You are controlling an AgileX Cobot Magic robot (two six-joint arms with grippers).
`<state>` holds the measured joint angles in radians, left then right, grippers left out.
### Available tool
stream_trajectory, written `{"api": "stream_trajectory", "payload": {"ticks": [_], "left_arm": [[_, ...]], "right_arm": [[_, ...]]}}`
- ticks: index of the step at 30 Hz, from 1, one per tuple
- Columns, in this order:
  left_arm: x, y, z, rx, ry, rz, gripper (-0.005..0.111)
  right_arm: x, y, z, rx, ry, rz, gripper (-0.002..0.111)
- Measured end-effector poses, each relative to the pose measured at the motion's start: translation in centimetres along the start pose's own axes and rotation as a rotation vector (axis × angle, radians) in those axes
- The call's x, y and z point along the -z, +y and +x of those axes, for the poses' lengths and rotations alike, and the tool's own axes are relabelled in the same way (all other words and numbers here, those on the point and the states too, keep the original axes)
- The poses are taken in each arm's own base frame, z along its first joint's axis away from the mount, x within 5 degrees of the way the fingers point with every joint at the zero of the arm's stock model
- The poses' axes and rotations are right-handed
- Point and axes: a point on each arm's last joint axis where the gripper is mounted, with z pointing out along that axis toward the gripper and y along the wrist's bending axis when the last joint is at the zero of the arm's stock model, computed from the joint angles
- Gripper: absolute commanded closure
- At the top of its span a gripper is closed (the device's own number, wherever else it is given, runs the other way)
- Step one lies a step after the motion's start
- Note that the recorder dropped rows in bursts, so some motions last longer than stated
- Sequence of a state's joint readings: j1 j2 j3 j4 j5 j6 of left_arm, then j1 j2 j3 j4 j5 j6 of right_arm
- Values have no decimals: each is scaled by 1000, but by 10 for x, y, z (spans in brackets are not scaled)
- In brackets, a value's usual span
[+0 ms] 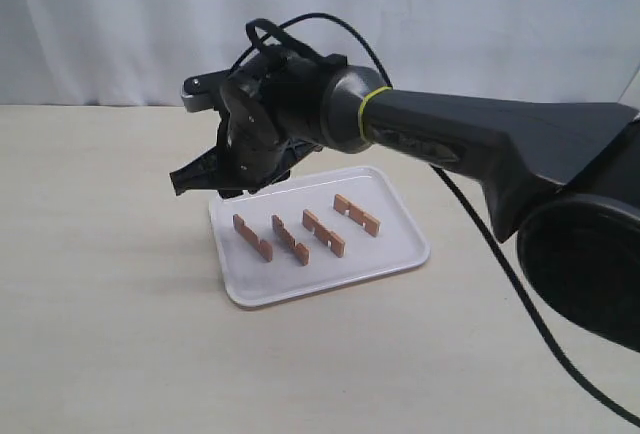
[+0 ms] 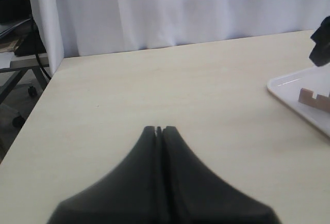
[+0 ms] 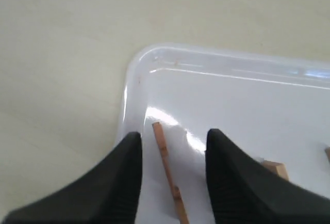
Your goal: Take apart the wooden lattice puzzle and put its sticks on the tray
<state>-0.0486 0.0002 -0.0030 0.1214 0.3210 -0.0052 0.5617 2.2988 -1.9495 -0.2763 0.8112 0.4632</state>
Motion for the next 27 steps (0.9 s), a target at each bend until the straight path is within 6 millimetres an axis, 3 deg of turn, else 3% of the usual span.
{"api": "stream_trajectory", "payload": {"ticks": [2, 8, 12, 20, 27], "left_arm": [[0, 0, 0, 0, 0, 0, 107], [0, 0, 0, 0, 0, 0, 107], [0, 0, 0, 0, 0, 0, 107], [0, 0, 0, 0, 0, 0, 107], [0, 0, 0, 0, 0, 0, 107]], "right_arm": [[11, -2, -3, 12, -4, 4, 103], [22, -2, 2, 87, 68, -37, 104], [22, -14, 5, 68, 109, -59, 104], [29, -82, 23, 13, 231, 7, 104], [61, -161, 56, -103, 270, 41, 104]]}}
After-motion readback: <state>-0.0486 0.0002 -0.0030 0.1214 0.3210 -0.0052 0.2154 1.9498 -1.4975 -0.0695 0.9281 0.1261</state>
